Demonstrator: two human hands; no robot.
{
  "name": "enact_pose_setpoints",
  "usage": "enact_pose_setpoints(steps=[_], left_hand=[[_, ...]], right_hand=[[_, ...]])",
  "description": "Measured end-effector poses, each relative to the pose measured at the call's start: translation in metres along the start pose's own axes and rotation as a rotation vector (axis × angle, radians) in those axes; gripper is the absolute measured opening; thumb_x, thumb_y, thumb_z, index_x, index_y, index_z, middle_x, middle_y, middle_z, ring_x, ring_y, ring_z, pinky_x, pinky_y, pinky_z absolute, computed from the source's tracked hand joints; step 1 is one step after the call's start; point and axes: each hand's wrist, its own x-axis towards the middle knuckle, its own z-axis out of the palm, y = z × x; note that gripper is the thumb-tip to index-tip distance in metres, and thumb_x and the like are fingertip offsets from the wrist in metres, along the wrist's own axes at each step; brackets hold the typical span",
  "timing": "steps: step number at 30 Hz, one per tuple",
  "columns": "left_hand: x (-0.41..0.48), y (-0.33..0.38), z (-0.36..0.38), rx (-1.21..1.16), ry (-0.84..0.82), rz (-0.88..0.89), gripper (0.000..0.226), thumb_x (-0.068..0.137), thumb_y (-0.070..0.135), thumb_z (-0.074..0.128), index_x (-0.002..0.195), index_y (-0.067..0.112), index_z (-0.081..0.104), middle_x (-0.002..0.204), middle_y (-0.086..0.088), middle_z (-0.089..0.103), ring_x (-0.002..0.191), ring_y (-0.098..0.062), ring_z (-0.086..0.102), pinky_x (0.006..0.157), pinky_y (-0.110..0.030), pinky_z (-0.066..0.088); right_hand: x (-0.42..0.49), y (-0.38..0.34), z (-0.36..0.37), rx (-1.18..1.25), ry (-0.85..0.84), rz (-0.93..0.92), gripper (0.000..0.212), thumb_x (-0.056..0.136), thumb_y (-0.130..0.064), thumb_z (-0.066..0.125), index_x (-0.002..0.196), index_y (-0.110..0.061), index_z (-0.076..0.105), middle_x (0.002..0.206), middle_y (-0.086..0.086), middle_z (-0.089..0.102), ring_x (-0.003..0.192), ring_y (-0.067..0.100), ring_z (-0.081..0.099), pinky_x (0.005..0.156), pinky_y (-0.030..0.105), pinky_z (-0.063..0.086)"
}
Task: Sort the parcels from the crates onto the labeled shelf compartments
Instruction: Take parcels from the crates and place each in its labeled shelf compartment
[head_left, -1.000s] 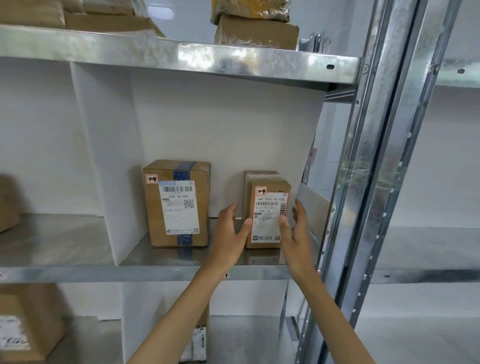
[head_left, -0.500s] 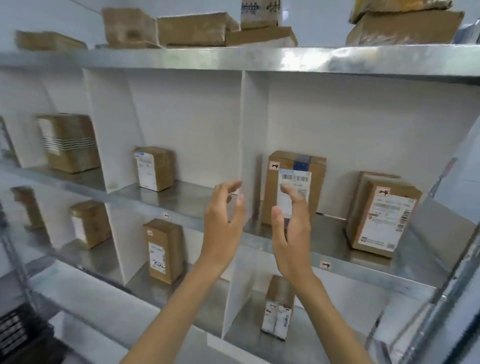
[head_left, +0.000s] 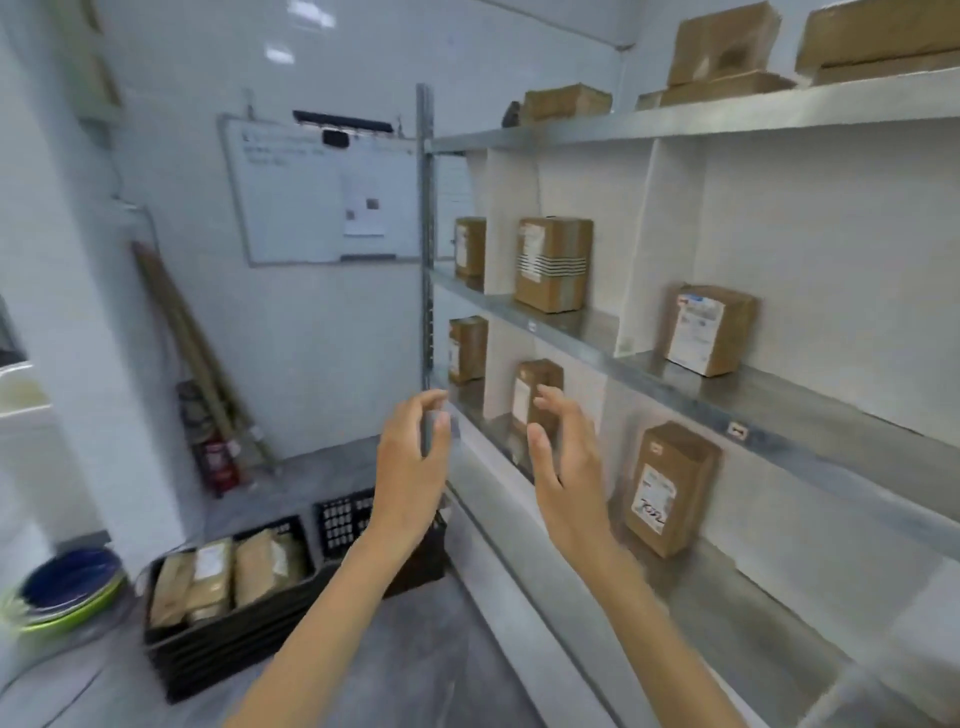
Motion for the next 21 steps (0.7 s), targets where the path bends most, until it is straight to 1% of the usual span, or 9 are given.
enact_pose_setpoints(steps=[2,4,6,8,12,14,17,19,21], left_hand=[[-0.002,-0.026,-0.045,0.082,0.064,-0.012,0.021,0.099,0.028,0.044,0.116,0.029,0.056,0.117,0.013,0.056,0.115,-0.003,0.048,0.101,-0.026,0.037],[-0.006,-0.048,-0.087,0.135,0.122,-0.053,0.023,0.099,0.030,0.042,0.116,0.030,0.057,0.116,0.017,0.055,0.118,-0.004,0.047,0.103,-0.027,0.036],[-0.011,-0.065,-0.121,0.177,0.177,-0.100,0.023,0.099,0.029,0.041,0.114,0.029,0.057,0.114,0.017,0.055,0.118,-0.007,0.048,0.104,-0.030,0.036],[-0.014,-0.076,-0.146,0.214,0.222,-0.136,0.022,0.099,0.024,0.042,0.113,0.027,0.058,0.116,0.011,0.056,0.117,-0.011,0.049,0.103,-0.031,0.038],[-0.018,-0.094,-0.180,0.257,0.316,-0.193,0.021,0.099,0.020,0.042,0.112,0.025,0.058,0.115,0.007,0.057,0.116,-0.012,0.049,0.101,-0.028,0.037],[-0.018,-0.107,-0.191,0.276,0.359,-0.236,0.021,0.099,0.020,0.043,0.112,0.024,0.058,0.114,0.007,0.058,0.114,-0.011,0.050,0.101,-0.030,0.038],[-0.014,-0.124,-0.201,0.301,0.397,-0.276,0.020,0.098,0.018,0.044,0.111,0.024,0.058,0.112,0.007,0.059,0.111,-0.010,0.052,0.099,-0.031,0.040],[-0.004,-0.138,-0.204,0.321,0.436,-0.295,0.020,0.098,0.017,0.044,0.107,0.030,0.057,0.109,0.011,0.060,0.108,-0.010,0.054,0.095,-0.029,0.041],[0.008,-0.151,-0.203,0.338,0.476,-0.313,0.022,0.098,0.020,0.044,0.102,0.039,0.054,0.107,0.016,0.059,0.104,-0.011,0.055,0.091,-0.028,0.043]], right_hand=[[-0.003,-0.007,0.040,0.062,-0.062,0.019,0.033,0.099,-0.031,0.042,0.132,-0.023,0.046,0.125,-0.017,0.047,0.123,0.002,0.042,0.105,0.018,0.031],[-0.006,-0.014,0.075,0.108,-0.136,0.035,0.034,0.099,-0.033,0.040,0.131,-0.024,0.046,0.127,-0.013,0.049,0.124,0.004,0.042,0.106,0.026,0.033],[-0.010,-0.021,0.104,0.149,-0.203,0.040,0.039,0.095,-0.041,0.036,0.129,-0.025,0.048,0.125,-0.013,0.051,0.123,0.006,0.043,0.105,0.025,0.033],[-0.012,-0.026,0.129,0.170,-0.253,0.033,0.042,0.094,-0.044,0.035,0.128,-0.024,0.049,0.124,-0.011,0.052,0.122,0.007,0.045,0.104,0.025,0.033],[-0.008,-0.028,0.173,0.202,-0.365,0.031,0.034,0.099,-0.035,0.038,0.129,-0.024,0.050,0.124,-0.011,0.053,0.123,0.007,0.044,0.106,0.030,0.035],[-0.004,-0.026,0.193,0.233,-0.423,0.030,0.031,0.099,-0.037,0.037,0.126,-0.028,0.050,0.122,-0.015,0.052,0.123,0.004,0.043,0.105,0.028,0.035],[0.002,-0.016,0.217,0.235,-0.475,-0.001,0.025,0.099,-0.038,0.037,0.119,-0.036,0.050,0.116,-0.025,0.051,0.118,-0.003,0.042,0.099,0.017,0.031],[0.012,-0.004,0.236,0.242,-0.517,-0.002,0.023,0.100,-0.035,0.038,0.117,-0.034,0.053,0.115,-0.022,0.053,0.117,-0.002,0.043,0.097,0.014,0.030],[0.026,0.011,0.254,0.214,-0.572,-0.022,0.027,0.099,-0.035,0.038,0.119,-0.028,0.055,0.118,-0.016,0.055,0.119,0.001,0.043,0.098,0.016,0.030]])
